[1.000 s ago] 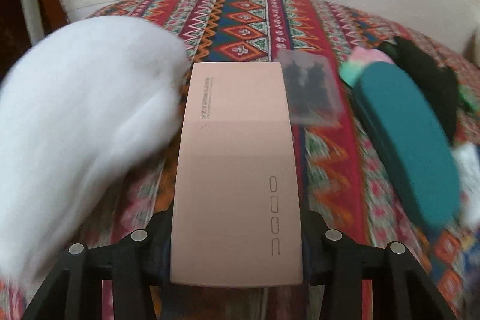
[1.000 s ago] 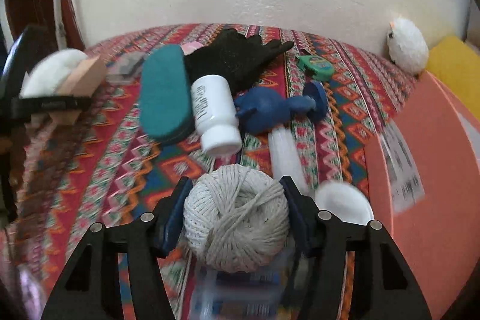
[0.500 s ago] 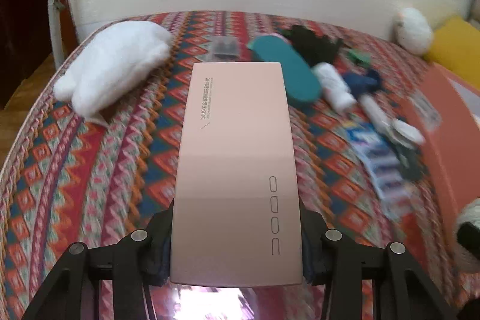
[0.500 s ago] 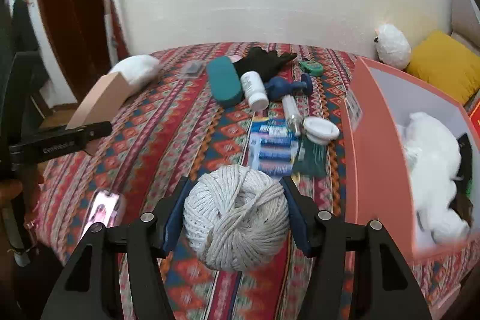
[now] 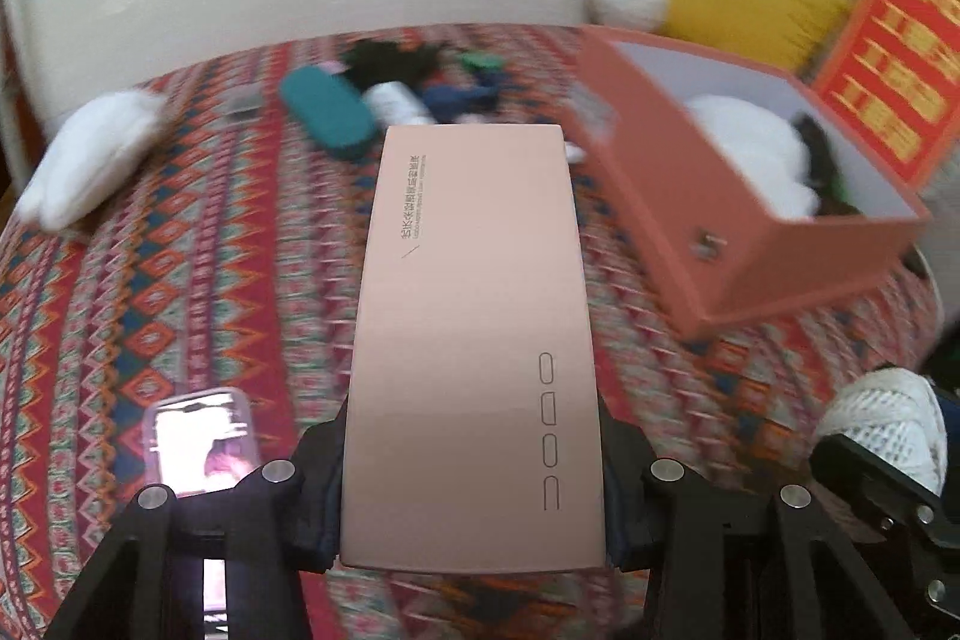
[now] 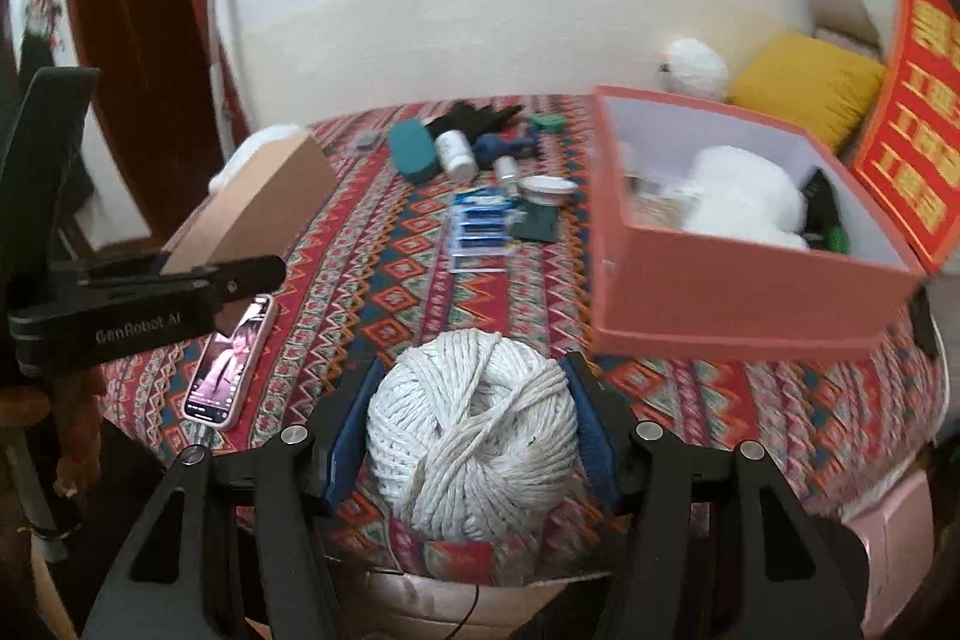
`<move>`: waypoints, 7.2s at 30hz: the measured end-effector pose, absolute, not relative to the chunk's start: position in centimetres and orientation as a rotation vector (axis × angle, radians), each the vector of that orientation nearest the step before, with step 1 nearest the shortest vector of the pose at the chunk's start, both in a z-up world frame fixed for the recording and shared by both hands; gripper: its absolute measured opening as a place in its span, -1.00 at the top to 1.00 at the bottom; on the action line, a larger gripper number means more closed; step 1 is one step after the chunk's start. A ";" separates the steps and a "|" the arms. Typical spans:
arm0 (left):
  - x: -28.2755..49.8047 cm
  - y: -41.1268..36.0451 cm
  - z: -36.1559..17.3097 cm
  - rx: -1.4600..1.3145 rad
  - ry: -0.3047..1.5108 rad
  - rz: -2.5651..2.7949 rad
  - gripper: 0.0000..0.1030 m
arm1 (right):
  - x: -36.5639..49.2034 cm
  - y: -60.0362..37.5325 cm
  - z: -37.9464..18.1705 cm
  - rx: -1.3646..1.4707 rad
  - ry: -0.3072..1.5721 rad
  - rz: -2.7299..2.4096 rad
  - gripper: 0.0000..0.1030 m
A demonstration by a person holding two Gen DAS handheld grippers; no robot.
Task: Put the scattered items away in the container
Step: 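Carry pink box and yarn ball into the pink container and release both, then move both tools back toward the remaining items on the bed, then grasp the clear box of dark pieces with the left gripper while the right grasps the white bottle, then carry clear box and white bottle into the pink container and release both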
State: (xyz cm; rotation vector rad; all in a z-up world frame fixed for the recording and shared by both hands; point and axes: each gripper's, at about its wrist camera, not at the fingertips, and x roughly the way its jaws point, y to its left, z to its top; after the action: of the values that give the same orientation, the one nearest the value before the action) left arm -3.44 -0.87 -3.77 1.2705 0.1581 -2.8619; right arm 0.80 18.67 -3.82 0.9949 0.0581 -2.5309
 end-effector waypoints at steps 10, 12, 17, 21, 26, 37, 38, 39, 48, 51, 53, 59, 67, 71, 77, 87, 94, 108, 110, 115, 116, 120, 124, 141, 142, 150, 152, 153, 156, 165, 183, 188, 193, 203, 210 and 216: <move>-2.3 11.4 1.1 1.219 -0.022 -3.081 0.00 | 6.5 30.2 -0.6 0.903 -0.112 -2.738 -0.21; -2.4 13.3 2.4 1.188 -0.051 -3.118 0.00 | 7.0 32.3 0.1 0.882 -0.141 -2.771 -0.21; -3.5 16.7 5.1 1.149 -0.076 -3.174 0.00 | 6.9 37.0 2.1 0.829 -0.212 -2.836 -0.21; -5.0 19.0 6.9 1.117 -0.114 -3.202 0.00 | 5.7 39.8 4.1 0.781 -0.240 -2.876 -0.21; -8.0 20.8 7.7 1.109 -0.131 -3.210 0.00 | 1.4 41.6 5.0 0.765 -0.256 -2.892 -0.21; -16.5 20.8 6.6 1.160 -0.125 -3.172 0.00 | -11.0 43.6 4.8 0.806 -0.254 -2.862 -0.21; -17.4 20.8 6.3 1.171 -0.125 -3.165 0.00 | -12.1 43.4 4.5 0.814 -0.249 -2.854 -0.22; -18.2 20.7 6.0 1.180 -0.122 -3.159 0.00 | -13.3 43.2 4.3 0.823 -0.242 -2.846 -0.22; -27.0 19.6 0.5 1.346 -0.063 -3.068 -0.01 | -23.9 40.4 0.0 0.948 -0.164 -2.764 -0.22; -29.1 19.1 -1.3 1.388 -0.059 -3.038 -0.01 | -26.6 39.5 -1.4 0.979 -0.153 -2.745 -0.21; -30.2 18.8 -2.3 1.404 -0.056 -3.022 -0.01 | -28.1 38.9 -2.3 0.997 -0.153 -2.736 -0.22; -31.6 17.1 -4.0 1.449 -0.012 -2.978 -0.01 | -30.4 37.2 -4.3 1.036 -0.146 -2.704 -0.22; -30.6 15.3 -3.7 1.383 0.037 -2.955 -0.60 | -30.1 35.3 -4.9 1.066 -0.084 -2.713 -0.63; -29.0 13.8 -2.1 1.330 0.112 -2.993 -0.70 | -28.3 34.6 -3.4 1.034 -0.036 -2.766 -0.68; -25.7 12.1 0.3 1.245 0.105 -3.020 -0.70 | -24.9 33.2 -0.6 0.976 0.019 -2.825 -0.70; -18.1 7.4 3.4 1.110 0.156 -3.027 -0.78 | -16.7 28.1 3.9 0.855 0.086 -2.819 -0.79; -12.5 2.1 3.7 1.029 0.175 -2.970 -0.87 | -13.6 21.3 4.9 0.798 0.191 -2.737 -0.90; -8.8 -13.8 0.5 1.029 0.282 -2.687 -0.97 | -12.4 4.3 2.7 0.760 0.454 -2.472 -0.99; -9.8 -15.3 -0.1 1.042 0.307 -2.664 -0.97 | -13.6 2.6 1.3 0.793 0.473 -2.440 -0.97; -14.2 -18.6 -2.0 1.061 0.373 -2.631 -0.97 | -18.2 0.6 -1.7 0.876 0.432 -2.397 -0.68; -15.5 -19.3 -2.5 1.072 0.377 -2.620 -0.97 | -19.2 0.4 -2.2 0.894 0.419 -2.399 -0.68; -21.4 -21.0 -5.3 1.142 0.373 -2.588 -0.97 | -24.4 -0.5 -5.1 0.993 0.354 -2.397 -0.68; -26.9 -22.3 -7.8 1.180 0.334 -2.597 -0.97 | -29.7 -1.7 -8.7 1.100 0.331 -2.384 -0.63; -40.8 -26.3 -16.2 1.208 0.266 -2.590 -0.07 | -41.7 -6.5 -17.8 1.234 0.346 -2.323 0.12; -40.6 -26.4 -15.8 1.195 0.278 -2.598 -0.07 | -41.4 -6.4 -17.5 1.222 0.354 -2.327 0.13; -32.9 -22.8 -10.8 1.109 0.307 -2.658 -0.07 | -35.0 -3.4 -13.9 1.197 0.275 -2.310 0.14; -29.6 -22.1 -9.5 1.077 0.287 -2.682 -0.07 | -32.2 -2.6 -12.6 1.176 0.278 -2.315 0.14; -27.8 -21.6 -8.8 1.062 0.278 -2.695 -0.07 | -30.7 -2.2 -12.0 1.161 0.276 -2.316 0.14; -22.7 -20.0 -7.4 1.041 0.289 -2.730 -0.07 | -25.9 -0.8 -9.9 1.121 0.265 -2.316 0.14; -11.0 -13.6 -5.2 1.037 0.353 -2.776 -0.07 | -13.7 4.7 -6.6 1.050 0.218 -2.302 0.14; -1.5 2.5 -3.9 1.155 0.210 -2.990 -0.08 | 0.3 18.2 -3.6 1.007 0.140 -2.402 0.13; -1.3 5.6 -3.0 1.164 0.142 -3.049 -0.08 | 1.0 22.4 -3.0 1.017 0.093 -2.474 0.13; -2.3 8.3 -2.0 1.191 0.136 -3.107 -0.08 | 0.6 25.5 -2.2 1.019 0.064 -2.542 0.13; -5.9 13.1 1.1 1.146 0.048 -3.230 -0.07 | -2.1 31.2 0.6 0.973 -0.001 -2.685 0.13; -10.5 14.5 2.9 1.122 0.028 -3.274 -0.07 | -5.6 33.6 2.5 0.918 -0.016 -2.762 0.13; -16.4 16.2 4.0 1.110 -0.008 -3.288 -0.07 | -10.4 34.9 4.1 0.853 -0.016 -2.803 0.13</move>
State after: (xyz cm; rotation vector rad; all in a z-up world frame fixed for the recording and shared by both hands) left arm -16.38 16.25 4.02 1.1103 -0.0082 -3.2884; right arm -10.35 34.95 4.07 0.8530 -0.0156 -2.8030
